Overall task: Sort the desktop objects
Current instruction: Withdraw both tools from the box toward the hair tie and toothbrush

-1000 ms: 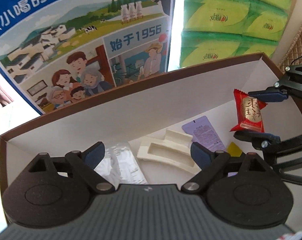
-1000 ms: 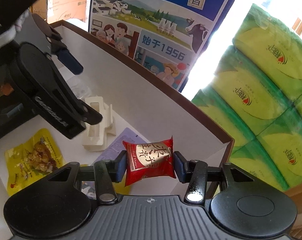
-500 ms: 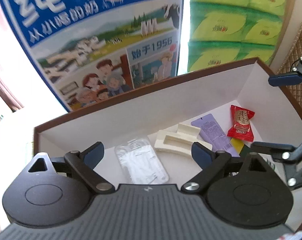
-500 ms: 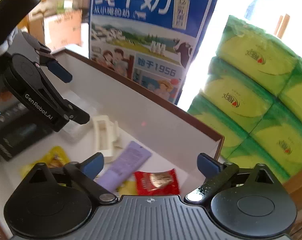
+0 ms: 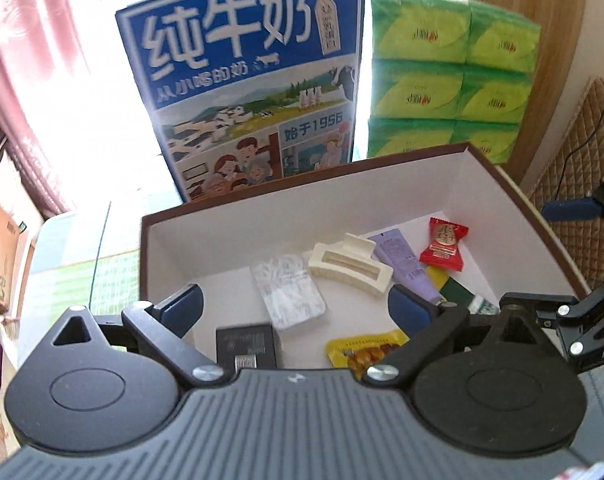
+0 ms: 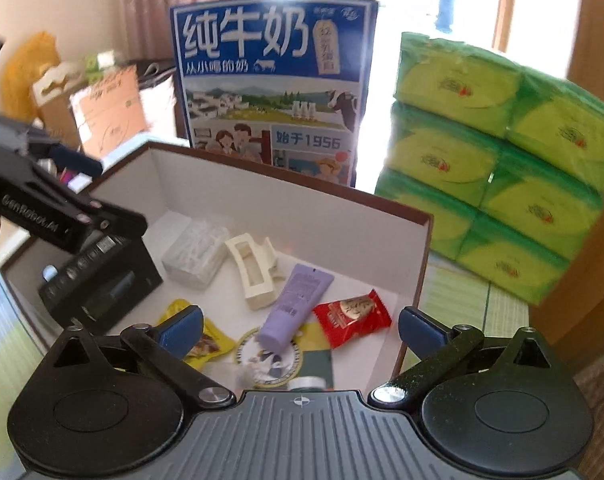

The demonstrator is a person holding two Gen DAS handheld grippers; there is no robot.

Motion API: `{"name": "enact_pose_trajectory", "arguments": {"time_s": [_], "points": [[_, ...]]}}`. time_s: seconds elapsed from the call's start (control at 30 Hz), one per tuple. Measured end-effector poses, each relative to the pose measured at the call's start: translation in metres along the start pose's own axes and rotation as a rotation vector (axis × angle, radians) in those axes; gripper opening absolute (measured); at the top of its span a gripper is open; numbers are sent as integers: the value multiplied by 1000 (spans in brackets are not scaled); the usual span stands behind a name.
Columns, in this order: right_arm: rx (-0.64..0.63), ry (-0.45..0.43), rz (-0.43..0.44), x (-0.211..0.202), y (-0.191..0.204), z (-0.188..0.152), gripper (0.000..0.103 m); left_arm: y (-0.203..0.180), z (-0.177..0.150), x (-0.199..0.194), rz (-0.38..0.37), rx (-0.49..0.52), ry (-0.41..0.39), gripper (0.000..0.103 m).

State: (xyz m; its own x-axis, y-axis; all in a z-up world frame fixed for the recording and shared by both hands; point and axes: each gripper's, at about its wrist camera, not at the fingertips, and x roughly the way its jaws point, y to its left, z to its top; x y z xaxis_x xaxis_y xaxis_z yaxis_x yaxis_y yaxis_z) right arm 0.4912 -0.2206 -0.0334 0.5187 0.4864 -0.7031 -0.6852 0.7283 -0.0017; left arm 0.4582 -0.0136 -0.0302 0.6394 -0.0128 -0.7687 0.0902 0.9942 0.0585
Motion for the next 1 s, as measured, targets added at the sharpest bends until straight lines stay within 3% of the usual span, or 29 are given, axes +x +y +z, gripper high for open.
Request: {"name": "enact_pose_trajectory", "arguments": {"time_s": [0.5,1.0], "points": [[169,-53,-39,-64,40,-35,101,17,-67,-83,106,-153,-21,97],[240,-78,-34,-118,92,-66,101,2,-122,-149,85,-194,-27,97]]}}
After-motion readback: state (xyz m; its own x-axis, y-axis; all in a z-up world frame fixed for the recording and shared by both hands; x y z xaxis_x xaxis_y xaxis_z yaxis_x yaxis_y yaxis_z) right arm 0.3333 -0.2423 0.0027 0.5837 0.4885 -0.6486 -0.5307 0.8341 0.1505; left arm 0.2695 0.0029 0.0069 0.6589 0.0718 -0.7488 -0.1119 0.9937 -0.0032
